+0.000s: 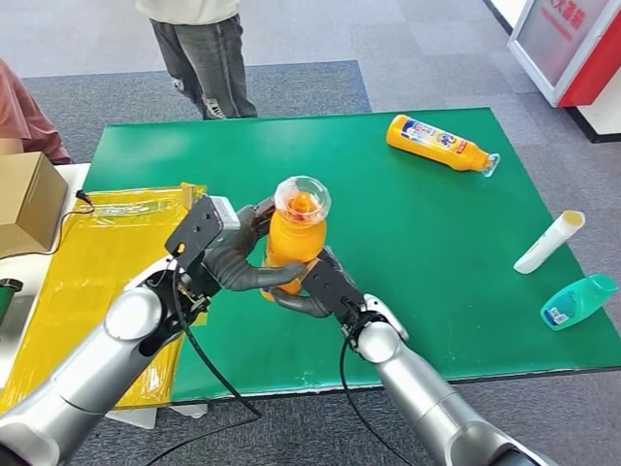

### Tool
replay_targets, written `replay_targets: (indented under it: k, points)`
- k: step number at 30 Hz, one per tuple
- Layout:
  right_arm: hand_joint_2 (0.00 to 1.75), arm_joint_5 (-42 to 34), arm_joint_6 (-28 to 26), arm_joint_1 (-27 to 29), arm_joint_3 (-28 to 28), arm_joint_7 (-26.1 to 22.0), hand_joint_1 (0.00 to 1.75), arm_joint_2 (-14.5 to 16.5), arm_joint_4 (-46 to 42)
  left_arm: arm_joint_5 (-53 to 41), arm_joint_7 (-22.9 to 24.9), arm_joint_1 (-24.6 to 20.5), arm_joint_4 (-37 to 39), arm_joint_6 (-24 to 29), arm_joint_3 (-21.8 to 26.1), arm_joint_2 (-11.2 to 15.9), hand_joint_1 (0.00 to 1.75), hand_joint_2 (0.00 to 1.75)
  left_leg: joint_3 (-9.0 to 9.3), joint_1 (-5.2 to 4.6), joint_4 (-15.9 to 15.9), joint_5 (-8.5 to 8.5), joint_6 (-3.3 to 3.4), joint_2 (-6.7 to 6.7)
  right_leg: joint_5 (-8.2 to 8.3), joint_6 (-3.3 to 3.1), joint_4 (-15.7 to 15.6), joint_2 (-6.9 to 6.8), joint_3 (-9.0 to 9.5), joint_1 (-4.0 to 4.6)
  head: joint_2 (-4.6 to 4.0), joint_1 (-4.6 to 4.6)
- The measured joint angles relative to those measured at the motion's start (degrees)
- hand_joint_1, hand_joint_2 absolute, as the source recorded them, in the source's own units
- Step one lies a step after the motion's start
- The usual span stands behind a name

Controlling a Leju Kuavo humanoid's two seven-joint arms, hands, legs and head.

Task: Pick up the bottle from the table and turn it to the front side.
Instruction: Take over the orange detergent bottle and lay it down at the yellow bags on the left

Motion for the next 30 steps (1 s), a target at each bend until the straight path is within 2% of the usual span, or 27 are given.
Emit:
replay_targets:
  k: [10,12,14,16,17,23,30]
  points:
    - [1.75,0.1,0.0,0.3,0.6,-0.1,1.75,0.2,0.0,-0.1,0.0,-0.3,0.1,0.3,0.1,-0.1,1.75,1.75,0.00,0.00,0.0,0.00,0.00,0.00,0.00,0.00,0.0,0.00,0.00,0.00,0.00,0.00]
    - [1.75,0.1,0.1,0.3,0.6,-0.1,1.62,0.2,0.0,-0.1,0.0,-0.3,0.1,0.3,0.1,-0.1,1.75,1.75,0.00,0.00,0.0,0.00,0.00,0.00,0.00,0.00,0.0,0.00,-0.01,0.00,0.00,0.01]
    - [1.75,0.1,0.1,0.3,0.6,-0.1,0.80,0.2,0.0,-0.1,0.0,-0.3,0.1,0.3,0.1,-0.1,1.75,1.75,-0.01,0.00,0.0,0.00,0.00,0.00,0.00,0.00,0.0,0.00,-0.01,0.00,0.00,0.01]
    - [1.75,0.1,0.2,0.3,0.6,-0.1,0.05,0.2,0.0,-0.2,0.0,-0.3,0.1,0.3,0.1,-0.1,1.75,1.75,-0.01,0.00,0.0,0.00,0.00,0.00,0.00,0.00,0.0,0.00,-0.01,0.00,0.00,0.01]
    - [1.75,0.1,0.2,0.3,0.6,-0.1,0.00,0.2,0.0,-0.2,0.0,-0.3,0.1,0.3,0.1,-0.1,1.75,1.75,-0.01,0.00,0.0,0.00,0.00,0.00,0.00,0.00,0.0,0.00,-0.01,0.00,0.00,0.01]
    - [1.75,0.0,0.0,0.3,0.6,-0.1,0.00,0.2,0.0,-1.4,-1.6,0.1,0.1,1.4,0.1,-0.1,1.75,1.75,0.00,0.00,0.0,0.00,0.00,0.00,0.00,0.00,0.0,0.00,0.00,0.00,0.00,-0.01]
    - [1.75,-0.5,-0.7,0.9,0.0,0.9,0.00,0.2,-0.1,-5.3,-7.4,2.0,-1.9,5.9,1.9,-0.1,1.75,1.75,-0.02,0.00,0.0,0.00,0.00,0.00,0.00,0.00,0.0,0.00,0.00,0.00,0.00,0.00]
